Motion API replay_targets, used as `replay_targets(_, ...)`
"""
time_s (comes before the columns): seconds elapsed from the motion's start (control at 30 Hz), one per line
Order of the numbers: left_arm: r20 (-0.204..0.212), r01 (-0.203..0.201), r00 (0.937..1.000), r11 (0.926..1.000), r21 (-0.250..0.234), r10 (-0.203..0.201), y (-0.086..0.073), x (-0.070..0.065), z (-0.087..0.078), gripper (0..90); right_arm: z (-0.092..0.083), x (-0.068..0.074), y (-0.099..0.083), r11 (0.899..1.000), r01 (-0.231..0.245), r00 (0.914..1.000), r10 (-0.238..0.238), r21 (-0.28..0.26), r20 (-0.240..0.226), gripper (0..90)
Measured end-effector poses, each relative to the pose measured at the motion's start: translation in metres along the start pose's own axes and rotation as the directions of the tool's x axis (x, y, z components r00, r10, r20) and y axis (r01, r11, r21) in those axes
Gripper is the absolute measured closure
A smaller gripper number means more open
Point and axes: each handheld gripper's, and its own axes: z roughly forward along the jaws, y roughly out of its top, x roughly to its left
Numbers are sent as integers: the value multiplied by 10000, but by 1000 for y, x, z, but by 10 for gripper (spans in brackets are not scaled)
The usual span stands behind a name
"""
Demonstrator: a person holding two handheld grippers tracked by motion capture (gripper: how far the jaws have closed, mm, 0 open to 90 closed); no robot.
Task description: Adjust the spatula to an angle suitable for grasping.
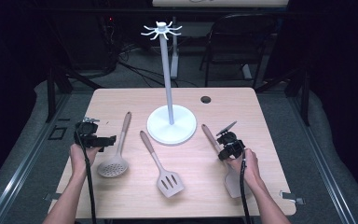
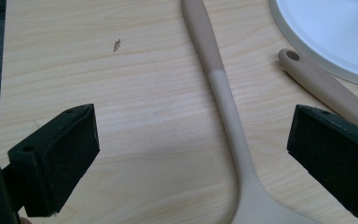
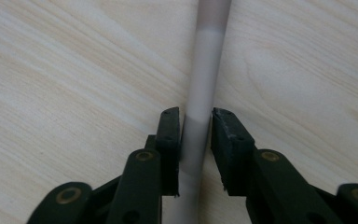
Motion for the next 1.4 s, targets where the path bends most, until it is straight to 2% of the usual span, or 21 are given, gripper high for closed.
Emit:
replay_targets(0.13,30,-15,10000,10000,46,14,0,-1,1,21,4,2,3,9997,241,9997,-241,88,99,751)
replay_targets(0.17,34,17,10000,10000,33,-17,0,-1,2,21,5,3,1,9998,-68,9999,70,-160,128,751)
replay_targets(0.23,30,-9,10000,10000,22,9,0,-2,2,21,4,0,1,10000,49,10000,-49,-53,-23,753)
replay_targets(0.27,50,-10,10000,10000,36,10,0,-2,2,21,5,0,1,9998,-78,9998,74,-186,-195,754)
replay_targets(0.3,51,-7,10000,10000,45,7,0,-2,2,21,4,0,1,10000,84,10000,-84,11,-2,755)
replay_targets(0.37,39,-11,10000,10000,46,11,0,-2,1,22,3,0,1,10000,91,10000,-91,20,-15,757)
replay_targets(0.47,40,-35,10000,10000,27,35,0,-3,0,22,4,-2,0,9999,-101,9997,98,-135,-231,762)
replay_targets(0.5,17,-56,10000,10000,-5,56,0,-4,0,22,4,-5,-2,9987,-443,9980,431,-246,-469,768)
replay_targets(0.53,17,-56,10000,10000,-5,56,0,-4,0,22,4,-5,-2,9987,-443,9980,431,-246,-469,768)
replay_targets(0.57,-8,-76,10000,10000,34,76,0,-4,1,22,4,-7,-2,9969,-708,9943,679,-330,-826,781)
replay_targets(0.63,-53,-48,10000,10000,67,48,-1,-4,1,22,3,-7,-2,9975,-623,9936,590,-319,-965,788)
replay_targets(0.73,-83,-13,10000,10000,92,13,-1,-5,2,22,0,-3,-2,9981,-468,9961,437,-391,-768,788)
replay_targets(0.77,-116,-104,9999,9999,135,105,-1,-6,2,22,-3,-2,-1,9964,-549,9950,491,-653,-871,788)
replay_targets(0.87,-118,-88,9999,9999,61,89,-1,-7,2,22,-9,-2,-1,9948,-522,9954,448,-874,-849,788)
replay_targets(0.9,-113,-121,9999,9999,61,122,-1,-8,1,22,-11,0,-2,9906,-659,9946,555,-1199,-877,788)
replay_targets(1.0,-122,-162,9998,9999,31,162,-1,-10,1,22,-23,1,-2,9899,-349,9962,235,-1375,-836,788)
replay_targets(1.03,-111,-200,9997,9998,62,201,-1,-10,0,23,-27,5,-3,9820,-307,9952,128,-1863,-966,788)
replay_targets(1.13,-69,-208,9998,9998,1,208,0,-11,-1,23,-33,8,-2,9777,-77,9965,-99,-2099,-828,788)
replay_targets(1.17,-49,-197,9998,9998,-29,197,0,-11,-1,23,-37,12,-2,9714,-71,9951,-165,-2373,-976,788)
replay_targets(1.27,26,-248,9997,9996,-144,249,1,-13,-3,23,-42,17,-3,9651,144,9951,-393,-2614,-903,788)
replay_targets(1.4,58,-343,9994,9991,-247,345,3,-17,-5,24,-47,23,-3,9578,249,9913,-607,-2863,-1167,788)
